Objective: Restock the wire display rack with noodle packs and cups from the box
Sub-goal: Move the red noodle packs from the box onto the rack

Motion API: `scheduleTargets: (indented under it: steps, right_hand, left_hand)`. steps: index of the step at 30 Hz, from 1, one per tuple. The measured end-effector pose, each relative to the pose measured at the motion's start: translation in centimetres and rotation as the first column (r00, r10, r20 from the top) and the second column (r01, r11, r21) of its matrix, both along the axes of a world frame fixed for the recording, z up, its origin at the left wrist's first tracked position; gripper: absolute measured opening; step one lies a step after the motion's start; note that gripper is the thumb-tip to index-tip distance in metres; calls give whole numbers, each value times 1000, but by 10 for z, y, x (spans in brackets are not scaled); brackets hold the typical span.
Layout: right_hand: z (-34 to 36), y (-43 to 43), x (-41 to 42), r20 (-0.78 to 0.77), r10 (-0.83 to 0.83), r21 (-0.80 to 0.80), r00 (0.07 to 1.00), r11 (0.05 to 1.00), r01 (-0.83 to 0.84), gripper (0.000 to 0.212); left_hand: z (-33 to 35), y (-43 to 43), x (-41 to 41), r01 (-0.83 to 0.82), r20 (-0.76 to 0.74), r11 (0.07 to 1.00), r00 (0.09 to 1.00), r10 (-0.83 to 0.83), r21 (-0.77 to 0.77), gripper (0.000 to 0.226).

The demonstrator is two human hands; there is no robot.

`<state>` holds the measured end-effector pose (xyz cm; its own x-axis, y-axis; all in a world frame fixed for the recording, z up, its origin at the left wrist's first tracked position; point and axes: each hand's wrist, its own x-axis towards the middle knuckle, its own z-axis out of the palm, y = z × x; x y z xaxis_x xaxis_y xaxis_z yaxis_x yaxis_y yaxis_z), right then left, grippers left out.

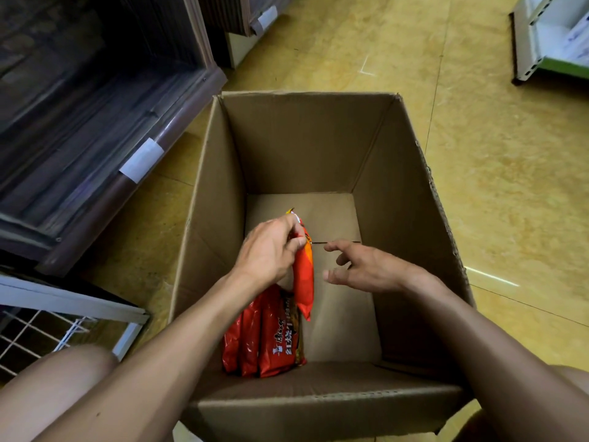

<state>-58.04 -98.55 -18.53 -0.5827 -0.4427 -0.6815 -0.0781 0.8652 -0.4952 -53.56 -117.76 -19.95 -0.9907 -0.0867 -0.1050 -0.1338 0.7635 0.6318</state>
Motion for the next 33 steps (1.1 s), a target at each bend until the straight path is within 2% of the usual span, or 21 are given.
scheduleTargets:
  steps: [4,8,11,13,22,25,29,33]
  right_hand:
    - [-3,-7,4,46,26,-82,999,996,-22,92]
    - [-2,-13,6,43,-39,-182,998,982,46,73]
    - [1,-14,0,-11,-158,-196,987,969,152,51]
    - [5,-13,-5,7,-240,-241,971,942,235,43]
    - [14,-3,-11,73,-466,-414,882,790,452,41]
    - [12,-2,-11,146,-557,-461,817,693,555,45]
    - [10,-5,-11,324,-638,-489,699,520,701,51]
    - [14,-11,-7,451,-589,-482,670,471,739,36]
  left_hand:
    - [14,-2,4,1,-164,1000,986,2,18,5]
    - [19,-2,5,-80,-212,990,972,103,114,7]
    - [18,-7,2,-233,-141,932,950,279,276,9]
    - [16,-11,-2,-321,-80,889,928,365,327,13]
    - [13,-15,-6,-468,45,789,869,493,398,25]
    - [8,-17,-7,-523,78,731,832,549,438,26]
    - [6,-17,-9,-597,152,623,772,617,506,27]
    - [5,-15,-12,-618,244,506,746,620,602,30]
